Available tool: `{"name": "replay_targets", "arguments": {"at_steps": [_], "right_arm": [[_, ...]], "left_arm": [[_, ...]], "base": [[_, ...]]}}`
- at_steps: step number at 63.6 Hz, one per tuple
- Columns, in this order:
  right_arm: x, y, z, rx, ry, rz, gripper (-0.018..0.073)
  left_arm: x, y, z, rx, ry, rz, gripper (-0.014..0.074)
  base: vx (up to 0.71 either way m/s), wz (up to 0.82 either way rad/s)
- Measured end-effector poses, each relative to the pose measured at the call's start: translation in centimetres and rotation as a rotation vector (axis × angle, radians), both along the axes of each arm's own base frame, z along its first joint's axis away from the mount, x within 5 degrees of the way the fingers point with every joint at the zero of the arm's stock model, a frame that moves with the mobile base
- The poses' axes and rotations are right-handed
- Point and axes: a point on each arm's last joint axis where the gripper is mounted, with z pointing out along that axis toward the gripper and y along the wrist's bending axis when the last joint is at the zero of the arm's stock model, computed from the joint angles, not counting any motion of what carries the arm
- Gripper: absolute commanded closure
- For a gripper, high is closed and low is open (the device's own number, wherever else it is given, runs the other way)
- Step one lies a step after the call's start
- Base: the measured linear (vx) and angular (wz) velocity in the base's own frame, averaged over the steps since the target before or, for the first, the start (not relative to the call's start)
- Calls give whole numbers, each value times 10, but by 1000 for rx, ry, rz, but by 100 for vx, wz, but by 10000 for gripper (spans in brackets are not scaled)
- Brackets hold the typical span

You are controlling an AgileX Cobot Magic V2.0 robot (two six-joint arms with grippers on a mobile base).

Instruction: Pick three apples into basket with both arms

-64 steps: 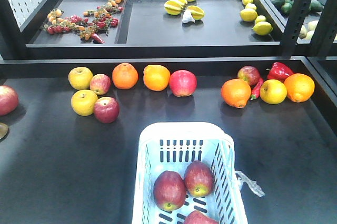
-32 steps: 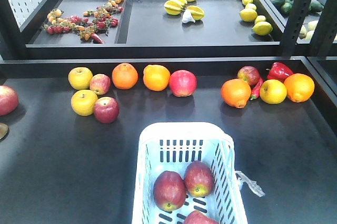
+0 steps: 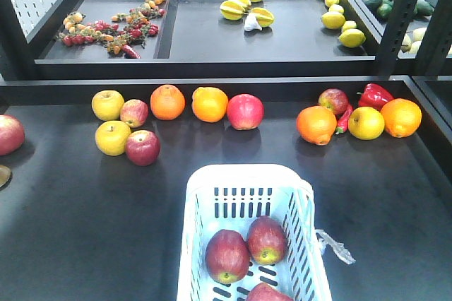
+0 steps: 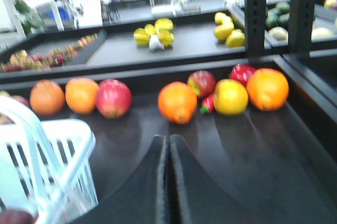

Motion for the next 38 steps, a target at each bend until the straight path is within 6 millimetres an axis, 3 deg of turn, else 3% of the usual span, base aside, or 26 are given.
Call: {"name": "replay_targets", "arguments": {"at_steps": [17,38], "right_arm": [[0,0,9,-45,-101,6,568],[0,0,9,-31,-105,6,568]], "left_arm": [[0,0,0,0,1,0,603],[0,0,0,0,1,0,603]], "base": [[0,0],[0,0]]}}
